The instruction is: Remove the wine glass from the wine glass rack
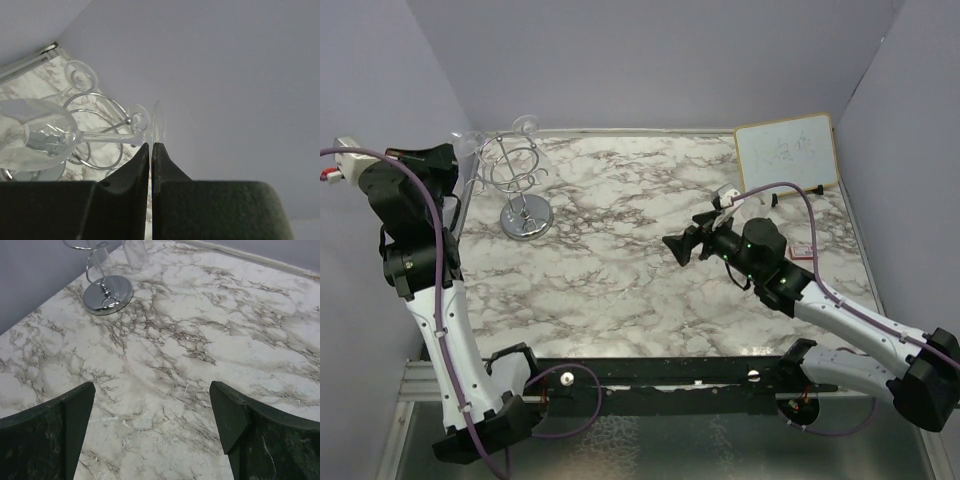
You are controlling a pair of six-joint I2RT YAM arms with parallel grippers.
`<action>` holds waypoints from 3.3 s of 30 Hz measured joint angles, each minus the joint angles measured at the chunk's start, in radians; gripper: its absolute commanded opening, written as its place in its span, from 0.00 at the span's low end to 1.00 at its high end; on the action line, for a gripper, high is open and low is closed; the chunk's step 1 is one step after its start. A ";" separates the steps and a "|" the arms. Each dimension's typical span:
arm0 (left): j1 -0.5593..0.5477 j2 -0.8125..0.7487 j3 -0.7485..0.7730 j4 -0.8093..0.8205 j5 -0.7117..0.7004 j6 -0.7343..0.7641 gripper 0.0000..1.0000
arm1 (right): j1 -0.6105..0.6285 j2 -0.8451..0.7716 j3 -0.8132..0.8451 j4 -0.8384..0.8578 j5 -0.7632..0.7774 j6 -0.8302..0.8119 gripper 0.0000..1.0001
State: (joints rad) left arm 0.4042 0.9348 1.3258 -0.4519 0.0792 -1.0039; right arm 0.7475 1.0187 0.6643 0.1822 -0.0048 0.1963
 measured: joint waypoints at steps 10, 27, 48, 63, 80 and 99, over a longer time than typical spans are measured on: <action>-0.144 0.093 0.120 0.111 0.139 0.124 0.00 | 0.000 0.032 0.000 0.002 -0.001 0.009 1.00; -0.562 0.171 0.193 0.197 0.245 0.435 0.00 | 0.000 0.014 0.109 -0.072 0.050 0.020 1.00; -1.323 0.105 -0.283 0.343 -0.194 1.110 0.00 | 0.000 0.143 0.608 -0.480 0.359 0.037 1.00; -1.566 0.127 -0.425 0.431 -0.474 1.336 0.00 | -0.190 0.375 0.895 -0.834 -0.076 0.100 1.00; -1.565 0.155 -0.436 0.481 -0.507 1.287 0.00 | -0.217 0.371 0.816 -0.822 -0.264 0.094 0.96; -1.334 0.111 -0.436 0.493 -0.278 1.007 0.00 | -0.380 0.215 0.282 -0.106 -0.985 0.223 0.84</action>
State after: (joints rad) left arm -0.9302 1.0462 0.8898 0.0410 -0.1993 0.0029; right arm 0.3672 1.2335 0.9466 0.0757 -0.9894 0.4194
